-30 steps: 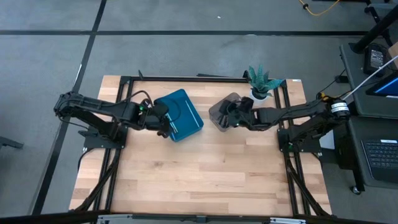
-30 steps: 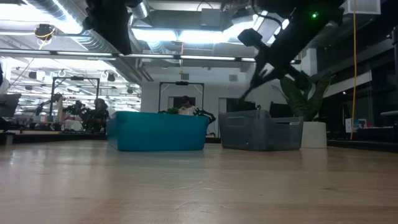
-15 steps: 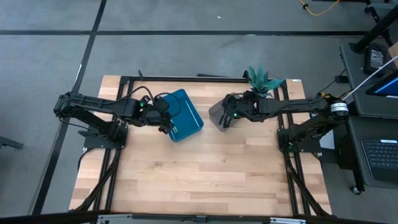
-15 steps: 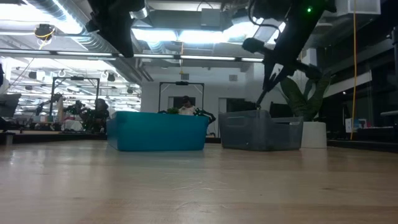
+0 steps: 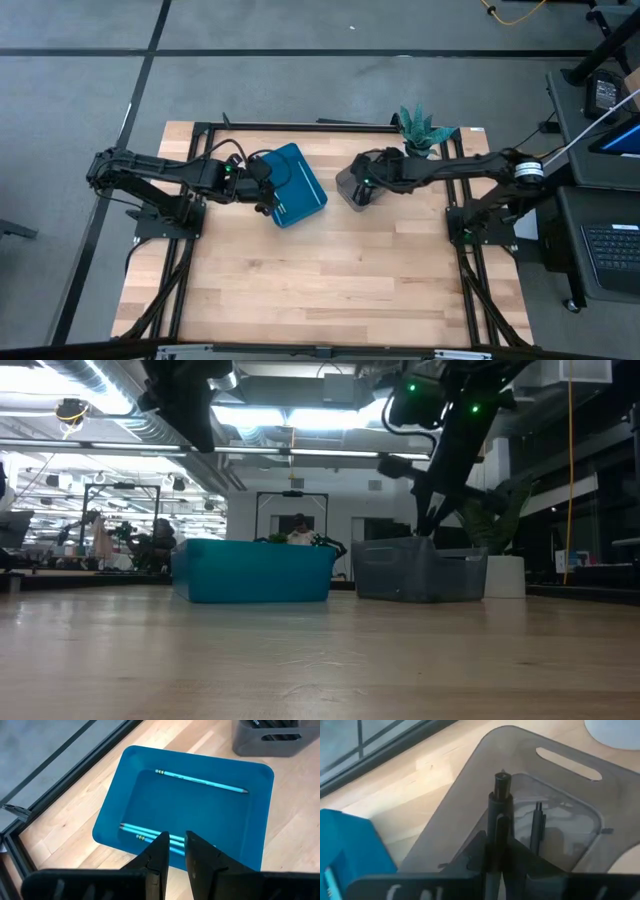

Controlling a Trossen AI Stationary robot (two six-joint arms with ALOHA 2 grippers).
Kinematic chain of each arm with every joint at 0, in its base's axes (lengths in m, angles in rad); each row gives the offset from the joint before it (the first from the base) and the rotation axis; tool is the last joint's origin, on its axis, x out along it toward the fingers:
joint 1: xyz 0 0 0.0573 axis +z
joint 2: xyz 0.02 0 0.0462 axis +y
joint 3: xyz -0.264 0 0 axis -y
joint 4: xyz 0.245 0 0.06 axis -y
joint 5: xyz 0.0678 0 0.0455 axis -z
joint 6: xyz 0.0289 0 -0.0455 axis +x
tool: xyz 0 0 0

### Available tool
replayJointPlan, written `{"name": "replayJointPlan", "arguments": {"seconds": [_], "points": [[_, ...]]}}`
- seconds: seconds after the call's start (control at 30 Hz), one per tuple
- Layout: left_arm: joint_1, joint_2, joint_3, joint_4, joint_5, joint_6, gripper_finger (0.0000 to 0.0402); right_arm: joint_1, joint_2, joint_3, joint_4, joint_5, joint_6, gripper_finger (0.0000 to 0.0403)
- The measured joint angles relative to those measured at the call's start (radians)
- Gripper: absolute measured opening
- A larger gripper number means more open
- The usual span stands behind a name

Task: Sort pens & pencils
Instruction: Put the black pen into the gray bin, then return to Home Position

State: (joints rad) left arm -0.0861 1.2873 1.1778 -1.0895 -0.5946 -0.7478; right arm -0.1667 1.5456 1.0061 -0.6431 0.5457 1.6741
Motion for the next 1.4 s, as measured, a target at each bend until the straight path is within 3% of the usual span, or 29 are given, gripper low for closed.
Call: {"name": "replayJointPlan", "arguments": {"seconds": [0.97, 1.4], "points": [[-0.001, 0.000, 0.000, -0.026, -0.015, 0.019, 0.0054, -0.027, 0.123, 0.000, 0.045, -0.029, 0.017, 0.0040], [-0.001, 0.000, 0.000, -0.024, -0.018, 0.019, 0.0054, -0.026, 0.123, 0.000, 0.048, 0.000, 0.017, 0.0101]]}}
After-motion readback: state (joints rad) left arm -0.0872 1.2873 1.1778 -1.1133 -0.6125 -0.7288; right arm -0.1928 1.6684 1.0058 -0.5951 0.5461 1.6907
